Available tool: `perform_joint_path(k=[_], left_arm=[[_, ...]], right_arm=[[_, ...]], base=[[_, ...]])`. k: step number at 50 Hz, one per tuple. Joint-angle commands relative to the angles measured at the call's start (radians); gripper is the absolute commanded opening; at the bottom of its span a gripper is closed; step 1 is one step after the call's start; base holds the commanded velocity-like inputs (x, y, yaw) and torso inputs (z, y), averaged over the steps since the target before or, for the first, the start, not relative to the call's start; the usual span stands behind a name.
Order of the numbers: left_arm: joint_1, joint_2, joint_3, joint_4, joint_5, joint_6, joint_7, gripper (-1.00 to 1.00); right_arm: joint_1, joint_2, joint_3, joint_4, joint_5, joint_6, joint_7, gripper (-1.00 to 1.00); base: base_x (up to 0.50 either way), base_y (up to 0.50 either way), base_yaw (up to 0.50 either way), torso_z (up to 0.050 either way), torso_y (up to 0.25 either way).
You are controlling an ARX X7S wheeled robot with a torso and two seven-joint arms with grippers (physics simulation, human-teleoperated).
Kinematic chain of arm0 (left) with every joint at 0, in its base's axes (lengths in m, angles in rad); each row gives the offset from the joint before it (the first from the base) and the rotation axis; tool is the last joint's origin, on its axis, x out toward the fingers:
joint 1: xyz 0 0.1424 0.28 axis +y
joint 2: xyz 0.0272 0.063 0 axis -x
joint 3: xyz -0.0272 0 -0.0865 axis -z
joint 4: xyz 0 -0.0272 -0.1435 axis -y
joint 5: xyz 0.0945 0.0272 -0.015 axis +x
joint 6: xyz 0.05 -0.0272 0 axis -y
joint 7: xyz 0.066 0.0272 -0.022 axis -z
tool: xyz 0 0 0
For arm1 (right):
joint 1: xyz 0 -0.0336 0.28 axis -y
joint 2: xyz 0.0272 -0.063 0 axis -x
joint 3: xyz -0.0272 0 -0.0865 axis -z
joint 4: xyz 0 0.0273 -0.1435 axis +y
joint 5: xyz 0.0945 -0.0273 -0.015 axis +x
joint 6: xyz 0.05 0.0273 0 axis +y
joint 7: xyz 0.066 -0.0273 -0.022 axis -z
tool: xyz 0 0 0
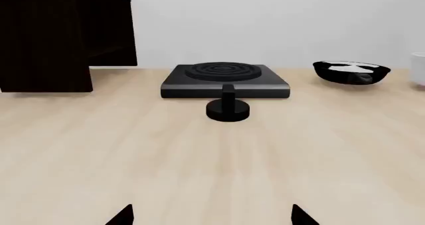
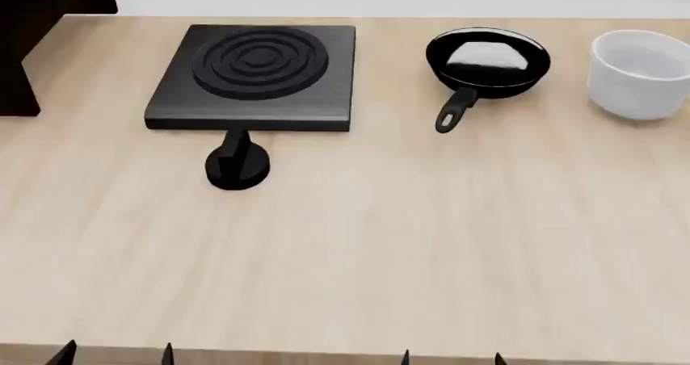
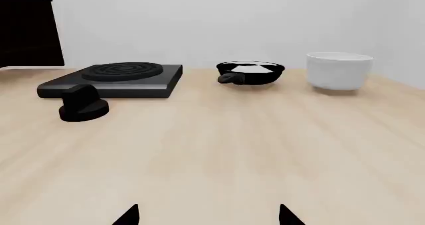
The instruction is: Put the frying pan on the cabinet shelf.
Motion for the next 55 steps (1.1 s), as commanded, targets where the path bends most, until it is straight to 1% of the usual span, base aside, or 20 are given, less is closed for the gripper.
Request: perform_joint_path(k=[1, 5, 11, 12, 14, 18, 55], left_arm=[[0.000, -0.010, 0.011, 0.000, -0.010, 0.000, -0.011, 1.00], [0.000, -0.025, 0.029, 0.000, -0.023, 0.001, -0.029, 1.00], [-0.001, -0.040, 0.047, 0.001, -0.033, -0.002, -0.059, 1.00], [-0.002, -0.053, 0.064, -0.007, -0.008, 0.024, -0.059, 1.00], [-0.001, -0.051, 0.061, 0.002, -0.021, -0.006, -0.068, 1.00], [-0.003, -0.065, 0.078, 0.007, -0.020, -0.018, -0.065, 1.00], [-0.007, -0.107, 0.126, 0.011, -0.069, -0.030, -0.111, 1.00]], right_arm=[[0.000, 0.009, 0.000, 0.000, 0.009, 0.000, 0.013, 1.00], [0.014, 0.025, -0.033, 0.000, 0.015, 0.012, 0.030, 1.00], [0.022, 0.042, -0.044, 0.017, 0.031, 0.002, 0.055, 1.00], [0.023, 0.045, -0.052, -0.003, 0.022, 0.010, 0.061, 1.00], [0.023, 0.050, -0.058, -0.007, 0.021, 0.014, 0.067, 1.00], [0.022, 0.058, -0.066, 0.000, 0.027, 0.010, 0.075, 1.00], [0.022, 0.100, -0.116, 0.003, 0.069, -0.003, 0.133, 1.00]], base=[[0.00, 0.00, 0.00, 0.000, 0.000], [0.00, 0.00, 0.00, 0.000, 0.000], [0.00, 0.00, 0.00, 0.000, 0.000], [0.00, 0.00, 0.00, 0.050, 0.014], [0.00, 0.00, 0.00, 0.050, 0.016], [0.00, 0.00, 0.00, 0.050, 0.016], [0.00, 0.00, 0.00, 0.050, 0.015]])
